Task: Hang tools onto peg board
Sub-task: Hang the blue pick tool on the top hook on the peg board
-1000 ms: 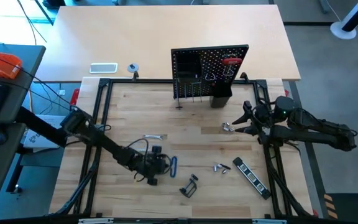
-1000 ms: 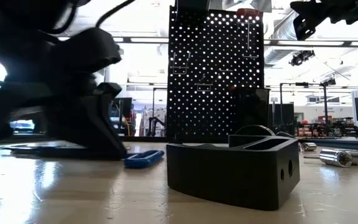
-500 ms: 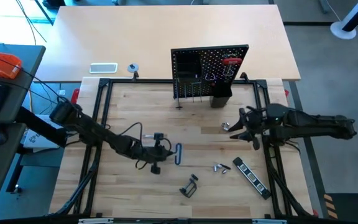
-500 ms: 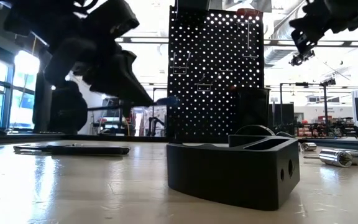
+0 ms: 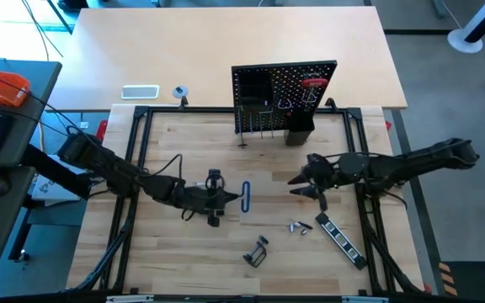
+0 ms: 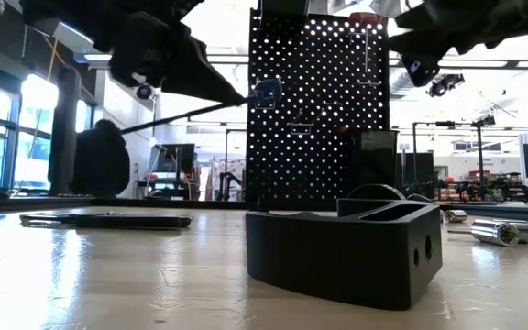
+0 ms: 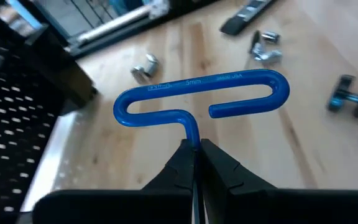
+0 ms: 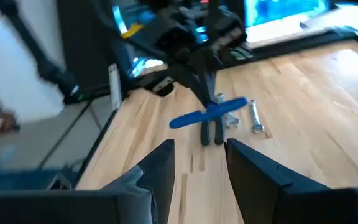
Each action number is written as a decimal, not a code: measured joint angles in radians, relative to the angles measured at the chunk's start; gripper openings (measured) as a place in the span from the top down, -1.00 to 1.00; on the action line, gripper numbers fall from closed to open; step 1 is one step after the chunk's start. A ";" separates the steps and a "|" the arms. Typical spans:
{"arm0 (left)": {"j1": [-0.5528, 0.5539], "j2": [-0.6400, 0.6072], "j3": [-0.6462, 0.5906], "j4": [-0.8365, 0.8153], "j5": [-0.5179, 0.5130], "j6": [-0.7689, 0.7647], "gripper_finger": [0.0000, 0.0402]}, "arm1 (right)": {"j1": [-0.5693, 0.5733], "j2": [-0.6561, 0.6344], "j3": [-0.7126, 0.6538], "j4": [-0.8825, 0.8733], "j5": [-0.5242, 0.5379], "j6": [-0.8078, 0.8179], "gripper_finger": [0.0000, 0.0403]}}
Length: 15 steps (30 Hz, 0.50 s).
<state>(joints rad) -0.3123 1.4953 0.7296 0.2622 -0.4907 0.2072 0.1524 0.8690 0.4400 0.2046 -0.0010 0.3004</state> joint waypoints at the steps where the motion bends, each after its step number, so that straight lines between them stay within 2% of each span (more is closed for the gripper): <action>1: 0.002 -0.003 0.000 0.008 -0.011 0.011 1.00 | 0.006 0.022 0.000 0.021 0.025 0.037 0.31; 7: 0.006 -0.004 0.000 0.089 -0.101 0.090 1.00 | 0.063 0.153 0.000 0.192 0.172 0.196 0.31; 15: 0.005 -0.004 0.001 0.216 -0.245 0.206 1.00 | 0.127 0.353 0.000 0.503 0.312 0.282 0.31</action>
<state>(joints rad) -0.3069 1.4914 0.7303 0.4784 -0.7353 0.4127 0.2789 1.2217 0.4399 0.7073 0.3107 0.5822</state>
